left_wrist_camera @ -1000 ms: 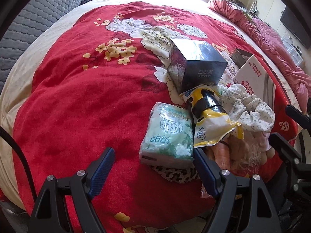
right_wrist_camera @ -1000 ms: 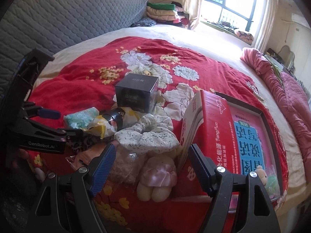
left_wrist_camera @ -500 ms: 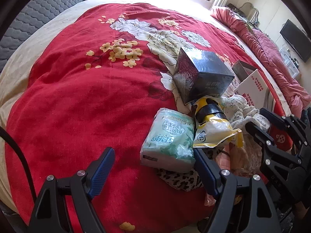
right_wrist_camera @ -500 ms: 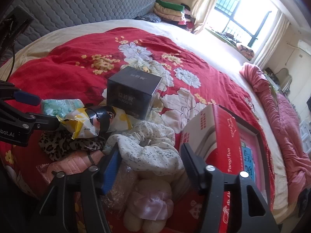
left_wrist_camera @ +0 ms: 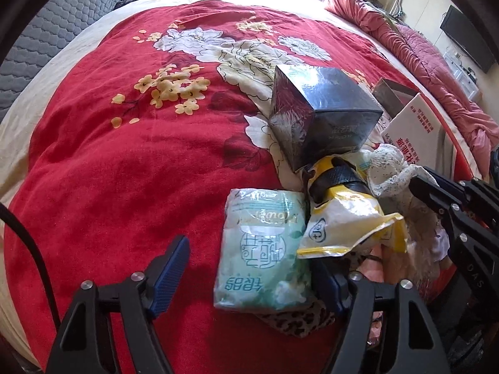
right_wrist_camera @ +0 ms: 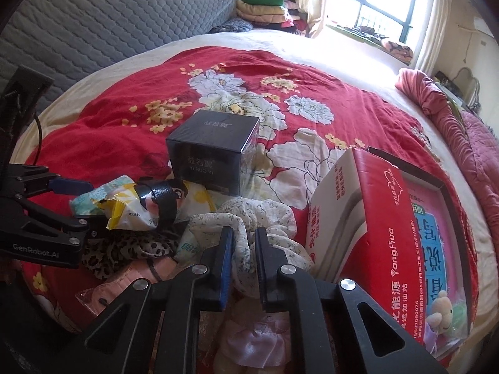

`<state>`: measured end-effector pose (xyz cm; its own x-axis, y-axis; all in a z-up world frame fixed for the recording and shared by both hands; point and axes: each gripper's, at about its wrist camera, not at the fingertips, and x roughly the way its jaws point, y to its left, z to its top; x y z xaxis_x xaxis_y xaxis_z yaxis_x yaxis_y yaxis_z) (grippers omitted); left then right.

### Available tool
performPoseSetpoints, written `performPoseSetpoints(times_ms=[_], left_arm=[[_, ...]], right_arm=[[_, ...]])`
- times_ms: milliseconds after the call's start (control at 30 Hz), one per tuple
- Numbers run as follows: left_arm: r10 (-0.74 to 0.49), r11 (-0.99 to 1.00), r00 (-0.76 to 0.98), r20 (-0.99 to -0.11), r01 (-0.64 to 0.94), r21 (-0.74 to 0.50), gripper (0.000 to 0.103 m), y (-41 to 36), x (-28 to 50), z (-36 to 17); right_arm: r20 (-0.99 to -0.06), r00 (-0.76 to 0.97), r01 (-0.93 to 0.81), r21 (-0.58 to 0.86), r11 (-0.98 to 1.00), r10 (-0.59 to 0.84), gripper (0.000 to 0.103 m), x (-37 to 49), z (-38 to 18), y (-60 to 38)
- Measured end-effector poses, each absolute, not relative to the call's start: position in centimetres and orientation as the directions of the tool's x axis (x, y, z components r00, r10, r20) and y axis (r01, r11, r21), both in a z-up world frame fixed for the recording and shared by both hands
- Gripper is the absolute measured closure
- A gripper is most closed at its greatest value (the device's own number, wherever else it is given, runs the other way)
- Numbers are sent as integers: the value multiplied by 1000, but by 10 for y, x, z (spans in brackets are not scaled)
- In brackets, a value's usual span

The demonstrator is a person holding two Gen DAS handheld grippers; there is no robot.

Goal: Organize soft objects
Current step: 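Grasp the green-and-white tissue pack with the left tool while the right tool grasps the white floral neck pillow, then carry the tissue pack with the left tool while the right tool carries the pillow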

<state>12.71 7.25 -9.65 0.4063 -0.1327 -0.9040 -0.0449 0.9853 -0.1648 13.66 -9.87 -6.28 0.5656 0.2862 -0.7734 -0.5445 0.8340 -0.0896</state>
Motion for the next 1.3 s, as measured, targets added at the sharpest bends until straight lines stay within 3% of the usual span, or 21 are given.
performPoseSetpoints(times_ms=[100,267,567,1300], left_arm=[[-232,957,408,-883,-66,-282,51,85,127,-101],[-247,944,430,-868,-95,-316,54,98,123,-100],[-180,945,487,-855,-155,-287,54,119,104,-82],[-214,946,583,-784,-78,-316,54,61,84,-23]], right_arm=[[-772,556,-552,-68,831,307,92,136,-62,-101],[-771,543,-545,-22,838,332,93,137,-61,-106],[-742,513,-535,118,837,432,95,134,-51,-122],[-598,605,-567,139,812,525,96,103,4,-139]])
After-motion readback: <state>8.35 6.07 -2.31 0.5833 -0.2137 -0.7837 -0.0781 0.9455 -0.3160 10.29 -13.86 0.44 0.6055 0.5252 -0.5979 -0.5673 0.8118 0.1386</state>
